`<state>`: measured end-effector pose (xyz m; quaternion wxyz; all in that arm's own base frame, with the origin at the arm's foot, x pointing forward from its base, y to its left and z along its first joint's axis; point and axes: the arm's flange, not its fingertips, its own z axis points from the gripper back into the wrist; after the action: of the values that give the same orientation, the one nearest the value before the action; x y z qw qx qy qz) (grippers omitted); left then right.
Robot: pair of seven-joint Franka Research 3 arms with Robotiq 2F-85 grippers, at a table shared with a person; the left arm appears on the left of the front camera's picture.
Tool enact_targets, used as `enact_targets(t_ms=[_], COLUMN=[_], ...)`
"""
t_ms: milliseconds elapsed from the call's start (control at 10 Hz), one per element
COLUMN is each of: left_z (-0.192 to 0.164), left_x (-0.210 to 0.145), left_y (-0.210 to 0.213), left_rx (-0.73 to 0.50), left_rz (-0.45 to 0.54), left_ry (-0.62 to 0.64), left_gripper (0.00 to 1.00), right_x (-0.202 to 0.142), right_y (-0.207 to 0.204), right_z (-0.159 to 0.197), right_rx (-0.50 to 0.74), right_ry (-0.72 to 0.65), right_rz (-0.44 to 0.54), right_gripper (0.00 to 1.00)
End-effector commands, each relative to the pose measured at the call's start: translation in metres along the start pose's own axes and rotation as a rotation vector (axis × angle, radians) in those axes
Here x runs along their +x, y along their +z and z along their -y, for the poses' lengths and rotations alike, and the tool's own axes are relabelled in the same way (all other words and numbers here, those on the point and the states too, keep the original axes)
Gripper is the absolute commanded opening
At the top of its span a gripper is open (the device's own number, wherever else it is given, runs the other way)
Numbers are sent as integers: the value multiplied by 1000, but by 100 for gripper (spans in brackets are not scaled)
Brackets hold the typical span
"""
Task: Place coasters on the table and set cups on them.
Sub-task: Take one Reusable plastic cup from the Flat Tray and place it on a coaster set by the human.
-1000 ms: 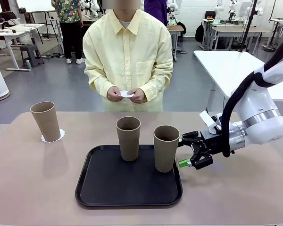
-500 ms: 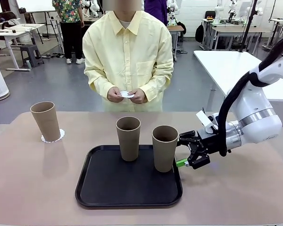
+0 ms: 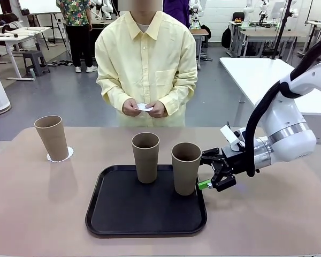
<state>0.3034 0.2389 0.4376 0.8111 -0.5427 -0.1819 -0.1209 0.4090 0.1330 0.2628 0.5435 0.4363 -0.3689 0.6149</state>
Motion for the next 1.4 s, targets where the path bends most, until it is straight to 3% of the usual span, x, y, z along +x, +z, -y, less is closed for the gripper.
enact_targets(t_ms=[0, 600, 1300], left_z=[2, 2, 2], left_x=[0, 0, 0], left_y=[1, 1, 1], left_rx=[-8, -8, -8], left_rz=[6, 6, 6], left_ry=[-3, -3, -3], left_gripper=[100, 100, 100], right_x=[-3, -5, -3], right_y=[-8, 4, -15], right_z=[3, 6, 24], right_rx=[-22, -59, -58], right_ry=[29, 28, 20], right_rz=[17, 25, 23], right_gripper=[100, 100, 100])
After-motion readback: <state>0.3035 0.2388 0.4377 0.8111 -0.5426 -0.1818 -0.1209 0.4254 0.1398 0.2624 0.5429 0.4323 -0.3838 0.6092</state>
